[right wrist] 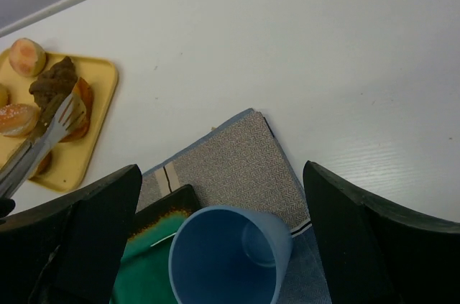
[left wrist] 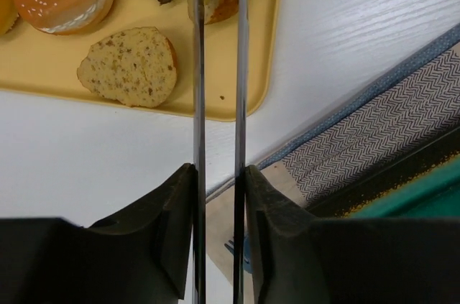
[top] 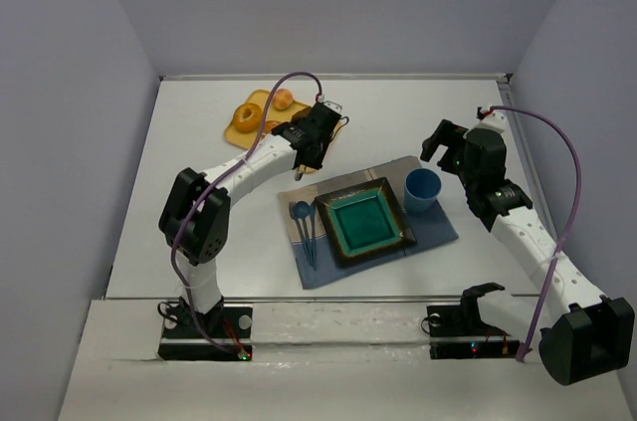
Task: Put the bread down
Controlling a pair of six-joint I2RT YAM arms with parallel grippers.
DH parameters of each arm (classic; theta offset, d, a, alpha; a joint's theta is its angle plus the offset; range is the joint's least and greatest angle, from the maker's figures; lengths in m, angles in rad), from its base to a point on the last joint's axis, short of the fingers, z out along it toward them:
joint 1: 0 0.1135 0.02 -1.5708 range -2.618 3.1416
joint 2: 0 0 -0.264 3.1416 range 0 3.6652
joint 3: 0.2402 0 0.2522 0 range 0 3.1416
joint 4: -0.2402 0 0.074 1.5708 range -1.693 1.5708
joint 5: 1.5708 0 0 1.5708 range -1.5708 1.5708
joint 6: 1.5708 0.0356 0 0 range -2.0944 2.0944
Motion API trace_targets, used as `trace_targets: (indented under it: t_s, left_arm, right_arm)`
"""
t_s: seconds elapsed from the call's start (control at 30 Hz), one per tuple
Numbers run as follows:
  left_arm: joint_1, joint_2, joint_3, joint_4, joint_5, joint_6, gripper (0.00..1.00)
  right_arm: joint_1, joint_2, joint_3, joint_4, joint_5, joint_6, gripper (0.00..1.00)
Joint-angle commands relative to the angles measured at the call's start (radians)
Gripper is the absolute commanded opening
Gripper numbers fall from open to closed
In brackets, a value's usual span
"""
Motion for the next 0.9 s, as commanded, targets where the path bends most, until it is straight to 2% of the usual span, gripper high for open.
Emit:
trace_targets:
  t_s: [0.0, 0.03, 0.2, 0.4, 0.5, 0.6, 0.73, 0.87]
  left_arm:
    - [-0.003, -0.013, 0.057, -0.001, -0.006, 0.009, 0.36]
    - [-0.005, -0.017, 0.06, -0.006, -0.004, 0.004, 0.28]
    - [-0.006, -0.085, 0.069, -0.01, 0.005, -0.013, 0.13]
    - [-0.032, -0.186, 0.062, -0.015, 0.014, -0.051, 0.11]
    - [-0.107, -0.269, 0.011, 0.008, 0.011, -0.086, 0.12]
    - [-0.233, -0.358, -0.097, 0.01, -0.027, -0.15, 0.15]
    - [-0.397, -0.401, -0.177, -0.042, -0.13, -0.357, 0.17]
    - [-0.596, -0.381, -0.204, -0.146, -0.151, -0.5, 0.19]
  right_arm:
    - [-0.004, -0.003, 0.031, 0.012, 0.02, -0.005, 1.0]
    - [-0.004, -0.004, 0.029, 0.01, 0.02, -0.005, 1.0]
    - [-0.004, -0.007, 0.029, 0.01, 0.02, -0.002, 1.0]
    - [-0.004, -0.02, 0.025, 0.009, 0.029, 0.003, 1.0]
    - [-0.004, -0.023, 0.026, 0.002, 0.045, 0.0, 1.0]
    - [-0.004, -0.032, 0.023, -0.002, 0.051, 0.003, 1.0]
    - [-0.004, -0.041, 0.022, -0.004, 0.042, 0.003, 1.0]
    - [-0.004, -0.043, 0.023, -0.004, 0.023, 0.0, 1.0]
